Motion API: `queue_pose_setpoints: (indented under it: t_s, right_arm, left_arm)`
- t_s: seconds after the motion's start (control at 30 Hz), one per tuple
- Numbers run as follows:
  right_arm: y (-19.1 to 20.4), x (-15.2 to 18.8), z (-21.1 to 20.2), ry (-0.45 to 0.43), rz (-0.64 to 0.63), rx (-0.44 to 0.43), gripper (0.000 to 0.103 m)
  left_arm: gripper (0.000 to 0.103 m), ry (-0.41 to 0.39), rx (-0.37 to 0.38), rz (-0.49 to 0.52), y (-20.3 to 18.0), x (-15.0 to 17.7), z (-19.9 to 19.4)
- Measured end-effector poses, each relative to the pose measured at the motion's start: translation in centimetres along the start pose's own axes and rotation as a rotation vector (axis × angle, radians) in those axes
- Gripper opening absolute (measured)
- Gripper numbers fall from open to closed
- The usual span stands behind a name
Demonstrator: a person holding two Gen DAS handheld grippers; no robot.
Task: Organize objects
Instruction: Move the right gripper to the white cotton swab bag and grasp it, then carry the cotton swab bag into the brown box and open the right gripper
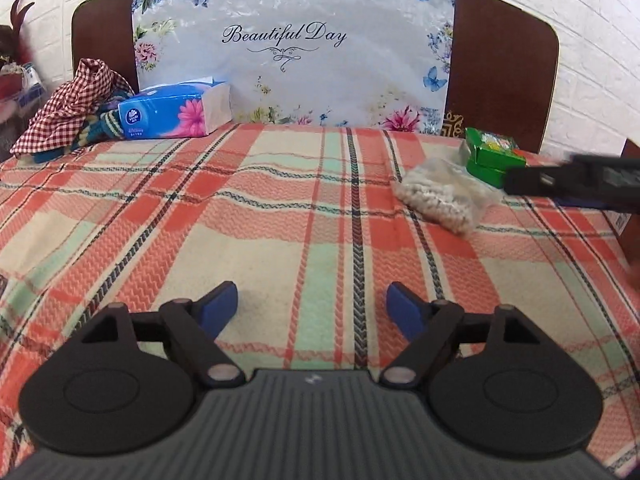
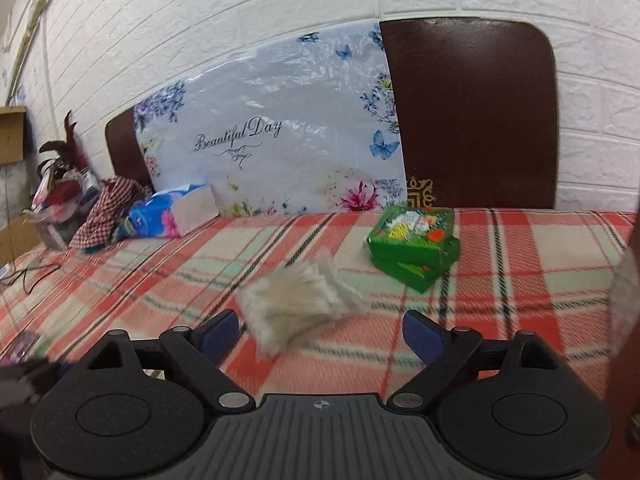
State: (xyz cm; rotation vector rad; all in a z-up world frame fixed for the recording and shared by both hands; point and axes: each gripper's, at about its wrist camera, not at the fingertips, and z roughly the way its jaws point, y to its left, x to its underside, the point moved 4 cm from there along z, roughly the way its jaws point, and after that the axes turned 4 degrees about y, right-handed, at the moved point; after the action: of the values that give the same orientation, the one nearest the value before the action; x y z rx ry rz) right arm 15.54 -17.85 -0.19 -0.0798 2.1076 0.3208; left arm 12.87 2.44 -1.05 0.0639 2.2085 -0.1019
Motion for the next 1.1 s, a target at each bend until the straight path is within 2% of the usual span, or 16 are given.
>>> queue_pose_setpoints:
  t_s: [0.07,0.13,0.17,0.23,0.3,0.33,0.47,0.67,0.87,1.03,1.1]
  right_arm:
    - [-0.9,-1.1,2.1,-0.01,0.052,-0.012,0.096]
    - [-1.7,-2.1,4.6,-0.005,0.101,-0.008,0.096]
    - [-2.1,-2.4,6.0,0.017,0.126,-0.008,0.089]
    - [-2.5,-2.1,8.7,0.097,0.168,-0.03,0.066]
    - [-1.6,-1.6,8.9,0.064,0.111,-0.021,0.054]
    - [-1.1,-1.4,8.7,0.058,0.083,-0.032,0.041]
    - [-0.5,0.0,6.5,0.045,0.072,-0.046,0.025]
    - [-0.8,2.2,2.3,0.044,0.098,-0.039,0.019]
    - [-1.0,4.7,-2.2,0.052,0.129,0.0,0.017]
    - [-1.1,7.1,-7.0,0.063,0.127,0.051,0.017]
    - [-0.9,8.3,-9.5,0.06,0.116,0.074,0.023]
  left_arm:
    - [0.083,-0.002,0.014,-0.012,0.3,0.1,0.4]
    - [0.083,-0.007,0.024,-0.02,0.4,0.2,0.5]
    - [0.083,-0.008,0.03,-0.026,0.4,0.2,0.5]
    - [0.083,-0.01,0.037,-0.034,0.5,0.3,0.6]
    - [0.083,-0.011,0.039,-0.036,0.6,0.4,0.6]
    - [0.084,-0.011,0.04,-0.037,0.6,0.4,0.6]
    - [0.084,-0.01,0.038,-0.033,0.5,0.4,0.6]
    - [0.085,-0.003,0.029,-0.022,0.4,0.4,0.7]
    - [0.087,0.004,0.021,-0.006,0.2,0.4,0.8]
    - [0.089,0.007,0.022,0.0,0.2,0.4,0.9]
    - [0.091,0.011,0.025,0.004,0.1,0.4,0.9]
